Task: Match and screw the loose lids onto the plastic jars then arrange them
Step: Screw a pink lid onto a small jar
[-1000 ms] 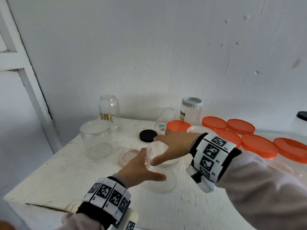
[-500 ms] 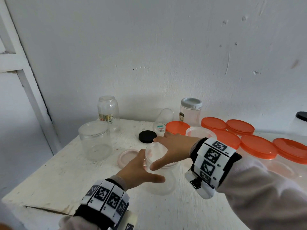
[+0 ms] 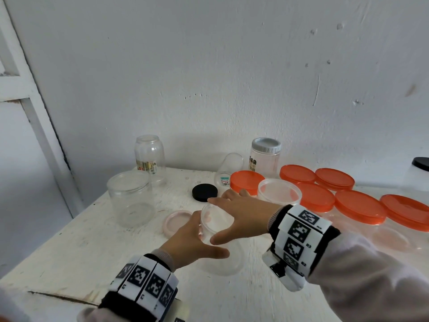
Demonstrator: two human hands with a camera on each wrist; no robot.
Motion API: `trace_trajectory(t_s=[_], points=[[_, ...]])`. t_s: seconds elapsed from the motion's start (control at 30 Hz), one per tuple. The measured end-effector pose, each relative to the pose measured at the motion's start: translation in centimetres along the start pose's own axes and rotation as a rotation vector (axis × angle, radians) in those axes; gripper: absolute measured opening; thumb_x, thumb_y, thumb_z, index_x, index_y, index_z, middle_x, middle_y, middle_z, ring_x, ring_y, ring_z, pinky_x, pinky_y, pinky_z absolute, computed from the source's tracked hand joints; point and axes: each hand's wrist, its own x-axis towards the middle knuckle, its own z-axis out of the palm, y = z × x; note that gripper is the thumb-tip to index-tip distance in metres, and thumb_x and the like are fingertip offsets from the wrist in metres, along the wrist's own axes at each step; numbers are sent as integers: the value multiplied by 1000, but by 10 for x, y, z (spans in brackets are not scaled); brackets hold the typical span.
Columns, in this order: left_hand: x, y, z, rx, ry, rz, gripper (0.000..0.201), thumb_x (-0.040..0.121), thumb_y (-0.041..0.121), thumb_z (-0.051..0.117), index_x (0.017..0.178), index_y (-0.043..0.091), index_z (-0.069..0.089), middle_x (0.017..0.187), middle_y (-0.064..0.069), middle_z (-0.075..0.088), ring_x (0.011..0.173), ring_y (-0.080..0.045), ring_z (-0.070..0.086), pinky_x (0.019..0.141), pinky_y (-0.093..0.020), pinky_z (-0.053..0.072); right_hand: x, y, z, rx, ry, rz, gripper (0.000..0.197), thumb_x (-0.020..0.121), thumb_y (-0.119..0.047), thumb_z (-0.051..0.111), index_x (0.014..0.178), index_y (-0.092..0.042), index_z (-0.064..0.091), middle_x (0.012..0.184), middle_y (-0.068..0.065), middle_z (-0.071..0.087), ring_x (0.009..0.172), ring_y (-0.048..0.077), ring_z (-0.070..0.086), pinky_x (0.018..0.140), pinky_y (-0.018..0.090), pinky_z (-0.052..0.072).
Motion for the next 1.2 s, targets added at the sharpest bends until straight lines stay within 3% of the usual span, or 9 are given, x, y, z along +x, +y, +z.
trace_trajectory(t_s=[0.27,0.4,0.53,0.63,0.73,0.87,1.03,1.2], points=[[-2,1,-2,27,-3,-1,106,52,45,88,139,34,29,119,23,45,115,-7,46,82,-15,39,-5,1,16,-76,111,-32,93,76,-78,44,150,-34,8,148,2,22,130,28,19,104,43,27],[-3,5,-2,63,0,-13,102,57,40,89,139,31,28,121,18,44,117,-11,45,94,-25,41,-6,3,19,-27,125,-32,92,77,-77,44,150,-35,8,149,0,19,130,27,16,106,43,24],[-2,9,-6,142,-24,-7,104,56,45,88,140,29,27,128,13,44,119,-11,45,100,-29,42,-7,4,23,55,128,-19,91,77,-75,47,149,-38,7,151,-5,14,133,26,12,110,45,20],[2,10,-12,191,-86,-4,107,57,49,86,141,34,22,124,17,43,118,-8,44,97,-24,40,-7,3,29,96,164,-1,91,76,-75,48,149,-39,8,151,-7,13,133,26,13,110,44,20],[8,11,-24,289,-224,6,95,62,44,84,136,39,25,119,25,43,116,-4,44,92,-17,39,-6,3,32,114,196,16,91,76,-75,50,149,-39,8,151,-8,12,132,23,14,110,42,20],[22,2,-46,508,-259,-33,88,67,39,81,139,30,32,133,10,43,127,-15,41,106,-35,39,-7,5,32,150,194,19,91,75,-75,53,148,-42,9,150,-14,10,132,18,12,111,39,19],[44,-15,-63,807,-256,-90,92,80,46,67,150,18,13,154,1,17,142,-21,16,116,-38,23,-6,5,31,214,196,33,92,70,-75,57,146,-48,12,148,-20,10,133,11,11,111,34,21],[52,-25,-66,895,-361,-156,89,79,51,61,149,25,12,154,-5,15,140,-27,20,112,-42,28,0,5,24,240,211,107,90,71,-73,59,146,-46,17,152,-16,12,137,10,10,112,35,18]])
